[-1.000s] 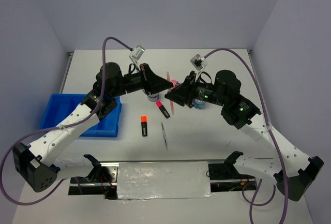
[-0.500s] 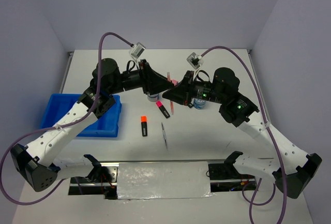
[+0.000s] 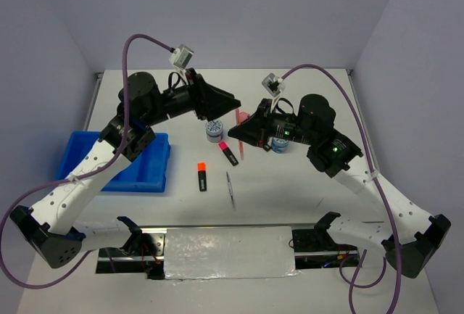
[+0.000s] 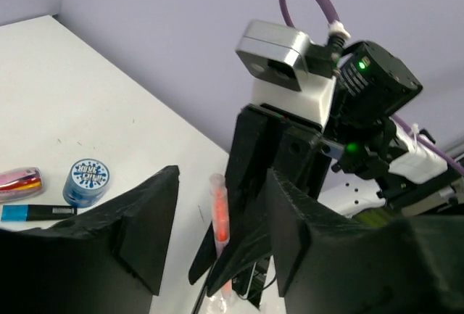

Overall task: Sort the stationery into containers
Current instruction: Close the pen cap on the pen.

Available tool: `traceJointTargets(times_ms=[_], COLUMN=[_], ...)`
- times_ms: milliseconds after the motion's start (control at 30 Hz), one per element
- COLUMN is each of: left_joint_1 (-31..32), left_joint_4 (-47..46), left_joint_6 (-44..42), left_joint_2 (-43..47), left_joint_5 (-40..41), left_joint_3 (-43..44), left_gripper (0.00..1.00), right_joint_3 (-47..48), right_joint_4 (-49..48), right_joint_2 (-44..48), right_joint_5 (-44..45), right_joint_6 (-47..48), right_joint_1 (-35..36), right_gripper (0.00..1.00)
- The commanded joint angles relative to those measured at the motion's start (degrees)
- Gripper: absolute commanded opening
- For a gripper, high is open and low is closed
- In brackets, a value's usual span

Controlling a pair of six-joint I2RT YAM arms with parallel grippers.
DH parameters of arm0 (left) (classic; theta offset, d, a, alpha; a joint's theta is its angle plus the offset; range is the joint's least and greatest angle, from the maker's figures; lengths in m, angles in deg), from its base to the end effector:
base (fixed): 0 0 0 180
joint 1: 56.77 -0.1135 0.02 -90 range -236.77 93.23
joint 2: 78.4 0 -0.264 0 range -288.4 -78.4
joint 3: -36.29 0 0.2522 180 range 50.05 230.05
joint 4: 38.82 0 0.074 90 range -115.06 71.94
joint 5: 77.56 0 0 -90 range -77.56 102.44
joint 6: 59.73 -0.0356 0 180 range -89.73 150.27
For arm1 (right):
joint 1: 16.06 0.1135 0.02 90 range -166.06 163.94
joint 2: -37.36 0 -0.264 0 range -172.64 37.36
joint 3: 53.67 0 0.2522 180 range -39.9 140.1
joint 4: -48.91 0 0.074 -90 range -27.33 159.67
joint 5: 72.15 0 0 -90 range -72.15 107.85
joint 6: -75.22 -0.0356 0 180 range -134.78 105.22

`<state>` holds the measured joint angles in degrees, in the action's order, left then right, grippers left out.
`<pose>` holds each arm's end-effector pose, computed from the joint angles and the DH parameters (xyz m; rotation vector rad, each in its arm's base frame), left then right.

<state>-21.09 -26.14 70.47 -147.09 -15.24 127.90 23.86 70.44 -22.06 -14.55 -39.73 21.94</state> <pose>0.2017 -0.1652 0.4764 0.3853 1.5264 -1.4045 0.1689 0.1562 0.4130 -0.6647 1.6592 1.2751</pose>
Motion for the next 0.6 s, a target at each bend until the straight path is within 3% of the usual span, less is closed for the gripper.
traceJointTargets(times_ms=[0,100,300,333,433,467,567], left_joint_1=[-0.61,-0.7,-0.7,-0.7,-0.7,-0.7,-0.7], left_joint_4=[-1.11,-1.99,-5.41,-6.29,-6.3,-5.87,-5.43], left_joint_6=[-1.01,-0.31,2.24,2.59,3.12,3.04,3.56], left_joint_2=[-1.19,-1.36,-2.16,-2.07,-1.72,-1.71,-1.8], left_joint_5=[0.7,0.0,-3.86,-4.31,-4.75,-4.75,-6.07], left_joint_3=[1.44,1.17,-0.49,-1.46,-2.17,-2.17,-2.78], left_gripper=[0.59,0.51,0.51,0.36,0.06,0.0,0.0], right_joint_3=[2.5,2.68,3.55,3.99,4.7,4.96,6.8], right_joint_4=[-1.27,-1.0,-0.39,-0.21,0.23,0.4,0.58], right_joint_2=[-0.43,-0.7,-1.58,-1.93,-1.93,-2.02,-3.24], right_joint_5=[-1.26,-1.17,-0.65,-0.47,1.11,1.55,1.82], right_joint_6=[1.22,1.31,1.48,1.66,1.83,1.75,1.66], right_joint_1=[-0.2,-0.21,-0.29,-0.21,-0.12,-0.38,-0.73], right_gripper=[0.0,0.0,0.0,0.0,0.0,0.0,0.0])
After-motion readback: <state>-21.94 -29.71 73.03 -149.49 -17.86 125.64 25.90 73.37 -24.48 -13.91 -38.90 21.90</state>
